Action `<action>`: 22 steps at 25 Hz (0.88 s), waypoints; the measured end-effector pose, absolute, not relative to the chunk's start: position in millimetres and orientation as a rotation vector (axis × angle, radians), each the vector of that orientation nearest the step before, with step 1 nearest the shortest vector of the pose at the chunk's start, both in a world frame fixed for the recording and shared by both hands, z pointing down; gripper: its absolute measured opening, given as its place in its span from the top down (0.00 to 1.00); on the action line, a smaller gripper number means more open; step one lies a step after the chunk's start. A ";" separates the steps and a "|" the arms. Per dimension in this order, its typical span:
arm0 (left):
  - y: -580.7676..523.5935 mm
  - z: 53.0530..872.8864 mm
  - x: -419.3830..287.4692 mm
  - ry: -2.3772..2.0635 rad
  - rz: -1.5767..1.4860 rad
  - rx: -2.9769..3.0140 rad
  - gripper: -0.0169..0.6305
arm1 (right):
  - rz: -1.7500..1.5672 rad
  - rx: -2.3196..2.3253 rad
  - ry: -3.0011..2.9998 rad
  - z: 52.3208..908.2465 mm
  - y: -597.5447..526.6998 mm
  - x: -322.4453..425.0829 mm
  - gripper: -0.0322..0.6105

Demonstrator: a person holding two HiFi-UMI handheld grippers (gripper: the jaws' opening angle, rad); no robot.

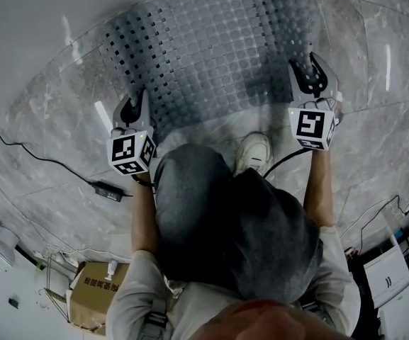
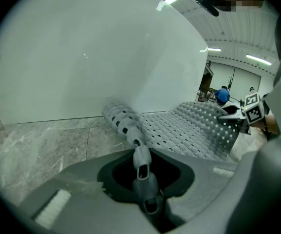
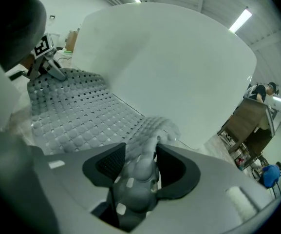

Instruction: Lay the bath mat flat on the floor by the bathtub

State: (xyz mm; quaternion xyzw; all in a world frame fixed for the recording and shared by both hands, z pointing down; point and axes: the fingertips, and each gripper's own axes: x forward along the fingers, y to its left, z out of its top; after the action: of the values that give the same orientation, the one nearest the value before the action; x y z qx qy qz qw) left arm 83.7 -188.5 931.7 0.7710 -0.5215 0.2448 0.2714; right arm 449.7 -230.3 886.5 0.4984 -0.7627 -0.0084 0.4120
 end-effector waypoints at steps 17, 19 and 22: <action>-188.3 930.1 82.3 -1.410 0.636 2.072 0.85 | -0.065 1.229 -1.996 873.1 -225.7 418.2 0.62; -188.7 930.5 82.4 -1.406 0.630 2.066 0.83 | -0.062 1.207 -2.014 875.3 -225.5 408.2 0.62; -189.7 930.7 82.1 -1.395 0.615 2.054 0.81 | -0.052 1.175 -2.042 879.4 -225.1 391.1 0.62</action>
State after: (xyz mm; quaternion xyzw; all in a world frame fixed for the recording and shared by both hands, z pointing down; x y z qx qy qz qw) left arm 82.1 -189.7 930.7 0.7691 -0.5222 0.2304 0.2878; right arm 391.1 -225.1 879.4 0.4606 -0.8006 -0.0205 0.3827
